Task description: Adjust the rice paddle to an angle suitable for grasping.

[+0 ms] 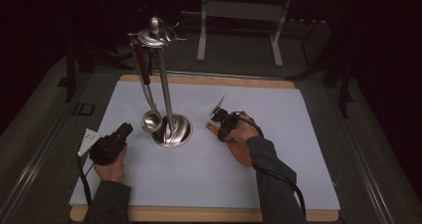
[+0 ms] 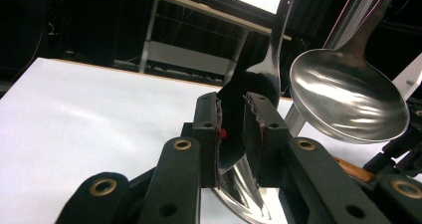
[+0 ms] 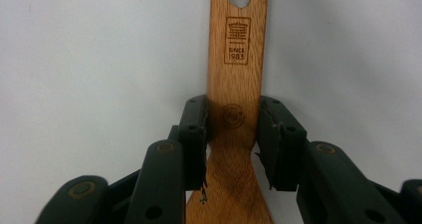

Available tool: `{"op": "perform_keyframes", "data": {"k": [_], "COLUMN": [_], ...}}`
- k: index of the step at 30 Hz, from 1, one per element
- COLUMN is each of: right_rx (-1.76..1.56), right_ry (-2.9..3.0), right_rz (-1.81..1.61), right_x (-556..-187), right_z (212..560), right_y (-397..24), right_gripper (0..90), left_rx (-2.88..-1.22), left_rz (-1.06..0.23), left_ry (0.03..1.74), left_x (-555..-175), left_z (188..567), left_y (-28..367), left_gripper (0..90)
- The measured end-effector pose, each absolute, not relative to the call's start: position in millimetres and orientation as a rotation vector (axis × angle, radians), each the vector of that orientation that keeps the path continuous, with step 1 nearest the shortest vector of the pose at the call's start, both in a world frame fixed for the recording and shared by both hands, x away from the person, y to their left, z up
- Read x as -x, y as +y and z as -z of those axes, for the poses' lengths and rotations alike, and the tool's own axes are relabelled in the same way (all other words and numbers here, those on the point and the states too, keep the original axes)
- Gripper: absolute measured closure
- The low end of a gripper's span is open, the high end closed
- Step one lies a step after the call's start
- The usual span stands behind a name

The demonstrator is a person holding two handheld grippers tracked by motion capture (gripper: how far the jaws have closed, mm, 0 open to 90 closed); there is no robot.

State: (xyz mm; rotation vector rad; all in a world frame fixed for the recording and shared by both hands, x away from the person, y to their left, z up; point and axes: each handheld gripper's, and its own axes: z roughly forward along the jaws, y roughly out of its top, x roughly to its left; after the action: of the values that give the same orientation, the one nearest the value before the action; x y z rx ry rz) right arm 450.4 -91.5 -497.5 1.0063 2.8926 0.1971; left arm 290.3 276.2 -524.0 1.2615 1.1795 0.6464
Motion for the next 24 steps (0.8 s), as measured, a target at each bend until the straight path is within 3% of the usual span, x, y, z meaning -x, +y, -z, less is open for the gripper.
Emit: {"op": "perform_keyframes", "data": {"k": [24], "right_rx": [-0.969], "right_ry": [2.848], "right_rz": [-0.447], "right_x": [-428], "right_z": [475], "right_y": [-97], "right_gripper": [66.4], "left_rx": [-1.264], "left_rz": [-0.651], "left_ry": [1.178], "left_x": [-290], "left_z": [523], "left_y": [276], "left_gripper": [76.6]}}
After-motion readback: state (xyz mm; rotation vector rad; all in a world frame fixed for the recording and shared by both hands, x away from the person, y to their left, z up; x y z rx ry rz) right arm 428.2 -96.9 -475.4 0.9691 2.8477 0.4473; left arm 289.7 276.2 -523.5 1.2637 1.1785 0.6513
